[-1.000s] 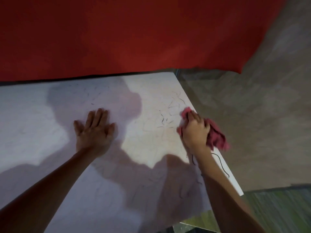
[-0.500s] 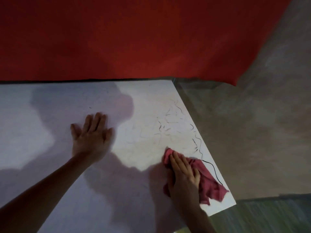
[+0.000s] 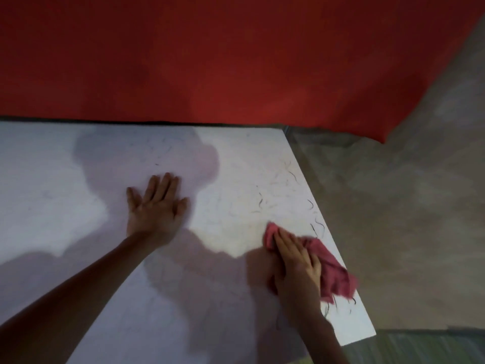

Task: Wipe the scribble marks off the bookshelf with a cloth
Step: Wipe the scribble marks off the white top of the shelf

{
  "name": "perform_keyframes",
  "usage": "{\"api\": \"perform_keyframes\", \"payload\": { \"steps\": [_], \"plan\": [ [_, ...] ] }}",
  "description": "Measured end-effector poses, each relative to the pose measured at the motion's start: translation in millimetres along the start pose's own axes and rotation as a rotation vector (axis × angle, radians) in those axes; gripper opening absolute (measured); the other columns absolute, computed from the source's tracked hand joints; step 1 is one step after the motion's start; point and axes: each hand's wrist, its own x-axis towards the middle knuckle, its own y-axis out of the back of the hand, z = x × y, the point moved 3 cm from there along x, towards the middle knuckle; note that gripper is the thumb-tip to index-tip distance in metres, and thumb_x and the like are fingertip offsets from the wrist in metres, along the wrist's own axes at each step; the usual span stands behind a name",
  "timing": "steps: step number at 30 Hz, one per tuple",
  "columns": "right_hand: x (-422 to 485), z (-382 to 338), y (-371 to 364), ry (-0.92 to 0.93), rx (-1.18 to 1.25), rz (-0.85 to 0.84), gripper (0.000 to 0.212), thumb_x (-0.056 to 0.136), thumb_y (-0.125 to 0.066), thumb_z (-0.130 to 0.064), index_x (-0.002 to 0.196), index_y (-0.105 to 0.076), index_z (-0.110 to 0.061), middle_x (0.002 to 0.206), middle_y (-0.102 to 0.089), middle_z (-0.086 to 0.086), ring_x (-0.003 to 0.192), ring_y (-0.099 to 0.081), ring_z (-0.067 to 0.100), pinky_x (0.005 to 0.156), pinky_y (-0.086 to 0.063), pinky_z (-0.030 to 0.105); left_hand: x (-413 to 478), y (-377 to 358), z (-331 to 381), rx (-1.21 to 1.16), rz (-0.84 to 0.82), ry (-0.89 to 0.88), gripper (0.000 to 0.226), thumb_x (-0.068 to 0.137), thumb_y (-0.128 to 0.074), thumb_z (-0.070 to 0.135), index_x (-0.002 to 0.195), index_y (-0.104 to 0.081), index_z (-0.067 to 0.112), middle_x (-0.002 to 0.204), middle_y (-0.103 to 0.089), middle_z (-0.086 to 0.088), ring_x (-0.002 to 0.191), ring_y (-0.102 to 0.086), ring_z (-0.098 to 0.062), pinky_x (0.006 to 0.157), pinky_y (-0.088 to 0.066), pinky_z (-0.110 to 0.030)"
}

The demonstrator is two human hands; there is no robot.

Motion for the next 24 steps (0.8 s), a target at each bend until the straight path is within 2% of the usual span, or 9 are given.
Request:
{"api": "perform_keyframes", "payload": {
  "steps": [3, 6, 8, 11, 13, 16, 17, 21, 24],
  "plan": [
    [-15, 0, 1, 0.009, 0.028, 0.037, 0.049, 0.074, -0.041, -0.026, 0.116, -0.063, -0.021, 0.117, -0.068, 0.000, 0.113, -0.046, 0.012, 0.085, -0.033, 0.034, -1, 2, 1, -0.005, 0.010, 0.000, 0.094, 0.069, 0.017, 0.058, 0.154, -0.008, 0.027, 0.161, -0.001, 0.008, 0.148, 0.001, -0.015, 0.115, 0.002, -0.051],
    [51, -6, -11, -0.039, -0.003, 0.019, 0.045, 0.076, -0.040, -0.027, 0.106, -0.073, -0.018, 0.107, -0.072, 0.000, 0.104, -0.059, 0.017, 0.085, -0.040, 0.035, 1, 3, 1, -0.022, 0.018, -0.003, 0.093, 0.070, 0.014, 0.059, 0.154, -0.011, 0.027, 0.161, -0.004, 0.007, 0.148, -0.001, -0.016, 0.115, 0.001, -0.051],
    [107, -7, -20, -0.089, 0.012, -0.024, 0.044, 0.084, -0.039, -0.029, 0.113, -0.070, -0.018, 0.114, -0.069, 0.001, 0.106, -0.064, 0.019, 0.092, -0.038, 0.038, 1, 3, 0, -0.012, 0.016, 0.000, 0.093, 0.070, 0.014, 0.060, 0.154, -0.011, 0.027, 0.161, -0.004, 0.007, 0.148, -0.001, -0.016, 0.115, 0.000, -0.051],
    [163, -5, -30, -0.197, -0.022, -0.186, 0.042, 0.099, -0.037, -0.025, 0.139, -0.047, -0.023, 0.147, -0.044, -0.004, 0.136, -0.036, 0.015, 0.110, -0.019, 0.041, -1, 3, 1, 0.006, 0.008, 0.002, 0.093, 0.070, 0.015, 0.060, 0.154, -0.009, 0.028, 0.161, -0.003, 0.008, 0.148, 0.000, -0.015, 0.115, -0.001, -0.050],
    [161, -6, -32, -0.179, -0.024, -0.190, 0.043, 0.099, -0.038, -0.022, 0.143, -0.043, -0.023, 0.150, -0.038, -0.005, 0.139, -0.031, 0.014, 0.111, -0.017, 0.041, -2, 4, 1, 0.010, 0.007, -0.003, 0.092, 0.070, 0.014, 0.060, 0.154, -0.009, 0.027, 0.161, -0.003, 0.008, 0.148, 0.000, -0.015, 0.115, -0.001, -0.051],
    [92, -10, -16, -0.049, -0.029, -0.013, 0.040, 0.086, -0.045, -0.023, 0.120, -0.066, -0.016, 0.125, -0.064, 0.001, 0.113, -0.061, 0.020, 0.097, -0.041, 0.043, -1, 3, 0, 0.003, 0.012, -0.008, 0.091, 0.071, 0.014, 0.059, 0.154, -0.009, 0.027, 0.161, -0.003, 0.007, 0.148, -0.001, -0.016, 0.114, -0.001, -0.051],
    [59, -12, -11, -0.006, -0.001, 0.028, 0.042, 0.080, -0.044, -0.024, 0.111, -0.071, -0.015, 0.115, -0.069, 0.002, 0.105, -0.064, 0.021, 0.092, -0.044, 0.039, 0, 2, 0, 0.003, 0.019, -0.012, 0.091, 0.072, 0.014, 0.059, 0.154, -0.010, 0.027, 0.161, -0.004, 0.007, 0.148, -0.001, -0.016, 0.114, -0.001, -0.051],
    [-24, -22, 1, 0.096, 0.062, 0.022, 0.044, 0.076, -0.045, -0.021, 0.108, -0.073, -0.012, 0.115, -0.069, 0.003, 0.113, -0.051, 0.015, 0.088, -0.034, 0.032, 0, 2, 0, 0.009, 0.044, -0.011, 0.090, 0.073, 0.013, 0.058, 0.154, -0.013, 0.026, 0.161, -0.007, 0.007, 0.148, -0.003, -0.017, 0.114, -0.002, -0.051],
    [28, -20, -10, 0.022, 0.013, -0.037, 0.045, 0.075, -0.041, -0.025, 0.105, -0.073, -0.016, 0.108, -0.072, 0.000, 0.103, -0.064, 0.018, 0.087, -0.048, 0.037, -1, 3, 0, 0.001, 0.048, -0.015, 0.090, 0.074, 0.011, 0.058, 0.153, -0.015, 0.025, 0.161, -0.009, 0.005, 0.148, -0.006, -0.018, 0.114, -0.003, -0.051]
  ]
}}
